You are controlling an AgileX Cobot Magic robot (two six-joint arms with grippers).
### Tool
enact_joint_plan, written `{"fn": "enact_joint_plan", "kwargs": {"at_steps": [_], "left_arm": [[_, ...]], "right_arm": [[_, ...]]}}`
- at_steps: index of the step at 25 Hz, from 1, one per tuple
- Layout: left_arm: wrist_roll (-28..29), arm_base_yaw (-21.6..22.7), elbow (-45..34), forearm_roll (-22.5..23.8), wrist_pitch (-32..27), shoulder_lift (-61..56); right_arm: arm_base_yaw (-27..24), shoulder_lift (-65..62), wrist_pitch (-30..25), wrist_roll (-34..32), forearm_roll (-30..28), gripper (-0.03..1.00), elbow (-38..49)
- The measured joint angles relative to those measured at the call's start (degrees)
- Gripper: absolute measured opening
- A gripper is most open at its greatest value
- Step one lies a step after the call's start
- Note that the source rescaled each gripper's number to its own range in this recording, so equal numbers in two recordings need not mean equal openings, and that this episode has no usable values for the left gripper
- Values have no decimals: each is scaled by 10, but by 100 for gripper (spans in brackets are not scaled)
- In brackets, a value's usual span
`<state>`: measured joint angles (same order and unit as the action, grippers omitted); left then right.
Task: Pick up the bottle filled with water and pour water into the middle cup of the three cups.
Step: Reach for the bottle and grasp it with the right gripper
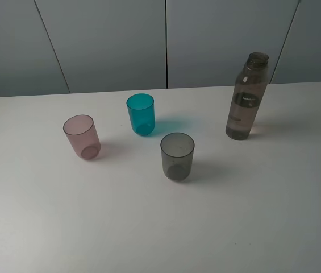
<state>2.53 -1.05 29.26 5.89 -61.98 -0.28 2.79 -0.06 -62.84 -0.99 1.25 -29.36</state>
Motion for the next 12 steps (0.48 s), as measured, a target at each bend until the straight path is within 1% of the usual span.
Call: {"fn": "enact_joint_plan", "kwargs": {"at_steps": [12], "left_arm": [[0,0,0,0,0,0]], "right_arm": [[0,0,0,1,0,84,0]]}}
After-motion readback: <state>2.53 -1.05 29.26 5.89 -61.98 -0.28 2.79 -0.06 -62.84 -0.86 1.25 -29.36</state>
